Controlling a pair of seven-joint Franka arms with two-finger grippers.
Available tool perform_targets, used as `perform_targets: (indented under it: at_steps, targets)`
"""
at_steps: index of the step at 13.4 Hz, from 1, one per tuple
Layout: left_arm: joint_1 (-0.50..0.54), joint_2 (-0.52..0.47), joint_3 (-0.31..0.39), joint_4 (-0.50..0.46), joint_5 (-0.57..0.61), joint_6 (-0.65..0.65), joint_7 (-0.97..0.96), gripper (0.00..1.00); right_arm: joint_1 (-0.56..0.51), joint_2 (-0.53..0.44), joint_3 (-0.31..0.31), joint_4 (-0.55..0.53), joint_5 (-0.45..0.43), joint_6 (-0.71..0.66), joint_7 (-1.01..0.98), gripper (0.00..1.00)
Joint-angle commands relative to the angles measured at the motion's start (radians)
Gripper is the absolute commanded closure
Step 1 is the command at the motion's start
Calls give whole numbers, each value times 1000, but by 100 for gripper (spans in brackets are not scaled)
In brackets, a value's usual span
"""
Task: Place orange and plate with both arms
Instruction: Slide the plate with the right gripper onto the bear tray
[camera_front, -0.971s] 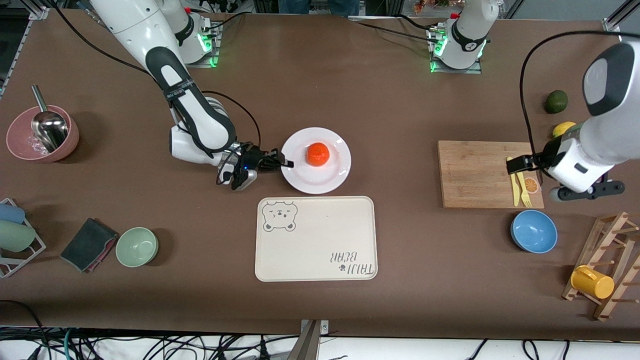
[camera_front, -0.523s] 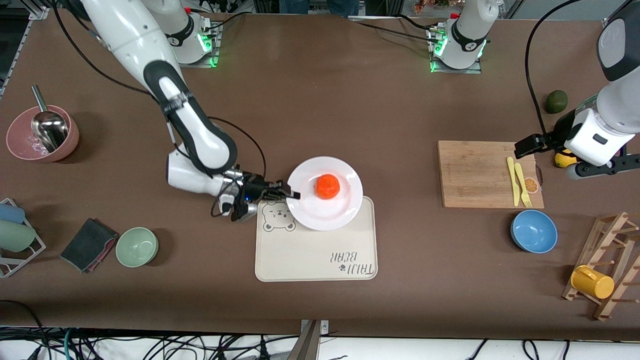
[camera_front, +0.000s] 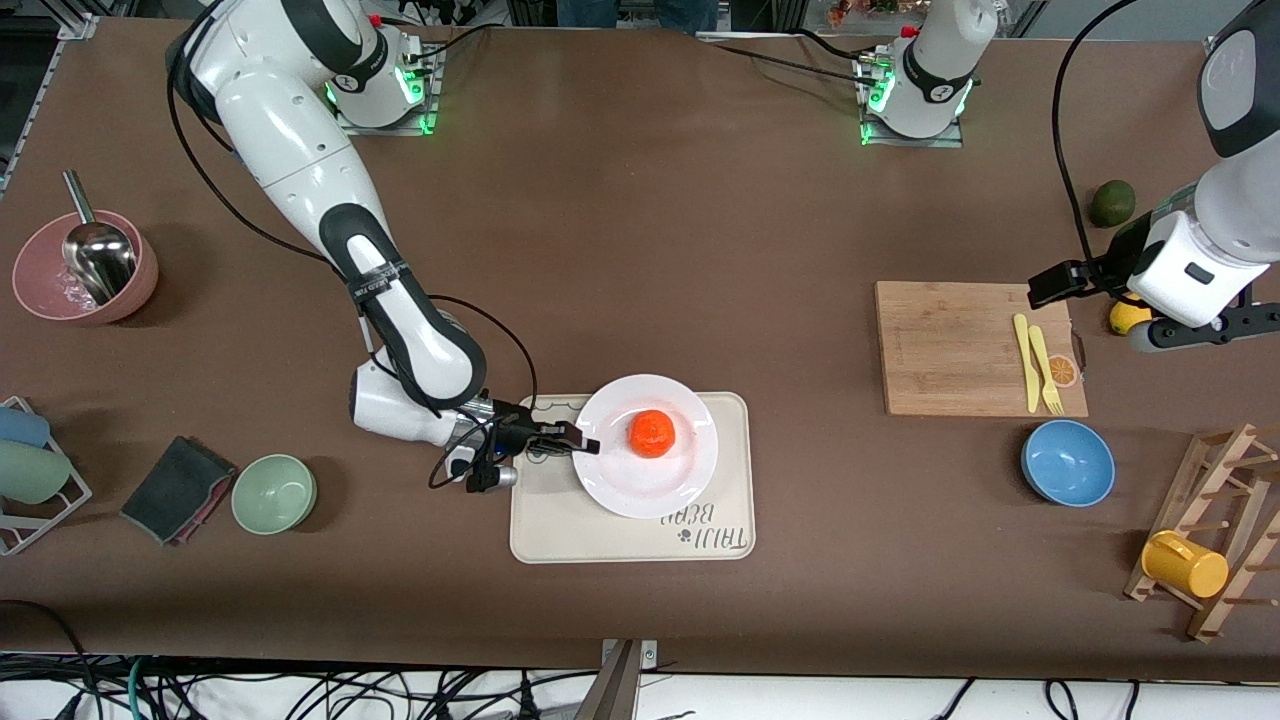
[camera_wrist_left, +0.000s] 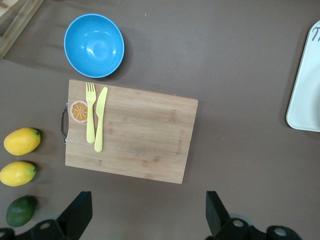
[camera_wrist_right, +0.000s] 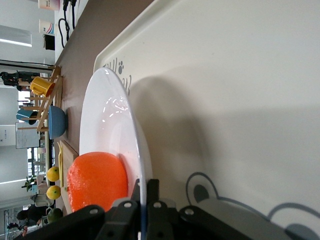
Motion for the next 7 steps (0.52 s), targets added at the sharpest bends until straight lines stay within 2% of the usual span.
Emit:
perform_targets:
  at_steps: [1,3,7]
  targets:
    - [31,-6,22,33,-30,-54,172,0,7,33,2,43,-21,12,28,100]
    - [54,-6,12,47,-38,-57,266,0,7,52,2,43,-22,15,24,100]
    - [48,3,12,88,-58,-82,204,0,8,59,-2,37,-46,15,19,100]
